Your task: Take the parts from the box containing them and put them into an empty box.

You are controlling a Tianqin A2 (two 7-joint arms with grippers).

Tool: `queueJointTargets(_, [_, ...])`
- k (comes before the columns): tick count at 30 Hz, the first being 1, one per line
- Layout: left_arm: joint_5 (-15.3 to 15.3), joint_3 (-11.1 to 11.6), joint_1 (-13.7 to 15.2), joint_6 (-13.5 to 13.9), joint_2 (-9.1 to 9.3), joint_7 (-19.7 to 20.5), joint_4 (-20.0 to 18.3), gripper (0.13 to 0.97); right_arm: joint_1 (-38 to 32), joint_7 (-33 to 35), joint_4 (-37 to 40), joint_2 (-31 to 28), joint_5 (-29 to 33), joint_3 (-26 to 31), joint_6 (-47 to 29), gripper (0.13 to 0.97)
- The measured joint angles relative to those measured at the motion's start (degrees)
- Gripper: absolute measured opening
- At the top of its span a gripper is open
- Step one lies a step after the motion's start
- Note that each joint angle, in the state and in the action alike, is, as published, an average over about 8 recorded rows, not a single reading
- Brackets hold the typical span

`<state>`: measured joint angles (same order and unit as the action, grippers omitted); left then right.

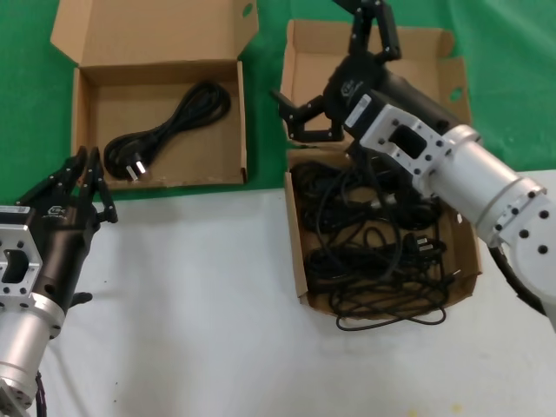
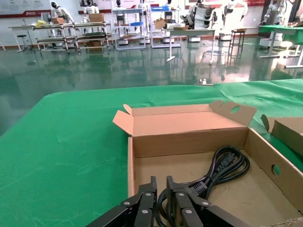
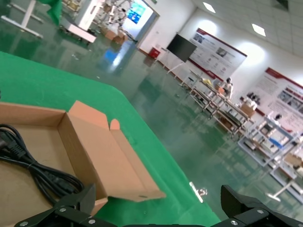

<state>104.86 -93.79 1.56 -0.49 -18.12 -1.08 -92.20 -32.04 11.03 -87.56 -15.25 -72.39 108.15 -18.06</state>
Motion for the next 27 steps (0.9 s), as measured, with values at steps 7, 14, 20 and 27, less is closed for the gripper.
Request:
queueJointTargets(7, [-0.2,0.2,-0.1,0.0,0.08,0.1,0.1,0.204,2.8,-1.0,-0.4,-0.2,-2.7,-1.5,1.6,0.928])
queueJointTargets(14, [-0.3,0.4,-0.3,0.1,0.17,0.2,0.1,0.301,5.9,-2.0,-0.8,-0.4,-5.7,-3.1,3.3,0.961])
queueJointTargets(20, [-0.5,0.6,-0.4,0.1,0.25,0.3,0.1,0.41,8.6,-3.0,-1.1,-0.5,-8.3,-4.5,4.9,0.966])
queueJointTargets(27, [-0.6,0.8,-0.6,0.2,0.34,0.4,0.2,0.556,11.8,-4.1,-1.5,-0.7,-11.3,-6.1,6.6,0.966])
